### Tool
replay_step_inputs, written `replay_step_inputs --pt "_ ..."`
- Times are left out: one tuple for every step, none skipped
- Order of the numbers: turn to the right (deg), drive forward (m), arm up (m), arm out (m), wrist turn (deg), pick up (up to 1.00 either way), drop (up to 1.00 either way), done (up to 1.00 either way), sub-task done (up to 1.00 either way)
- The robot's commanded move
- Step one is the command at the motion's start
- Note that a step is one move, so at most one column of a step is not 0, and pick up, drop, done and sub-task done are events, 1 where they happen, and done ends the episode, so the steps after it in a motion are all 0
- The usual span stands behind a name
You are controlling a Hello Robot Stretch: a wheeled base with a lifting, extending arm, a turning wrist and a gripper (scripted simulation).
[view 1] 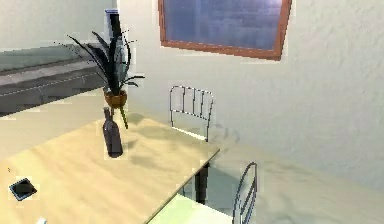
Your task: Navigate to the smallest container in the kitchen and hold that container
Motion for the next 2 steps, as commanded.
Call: replay_step_inputs --pt "-45.0 0.00 0.00 0.00 0.0 0.00 0.00 0.00 0.00" --pt "-45.0 0.00 0.00 0.00 0.0 0.00 0.00 0.00 0.00"
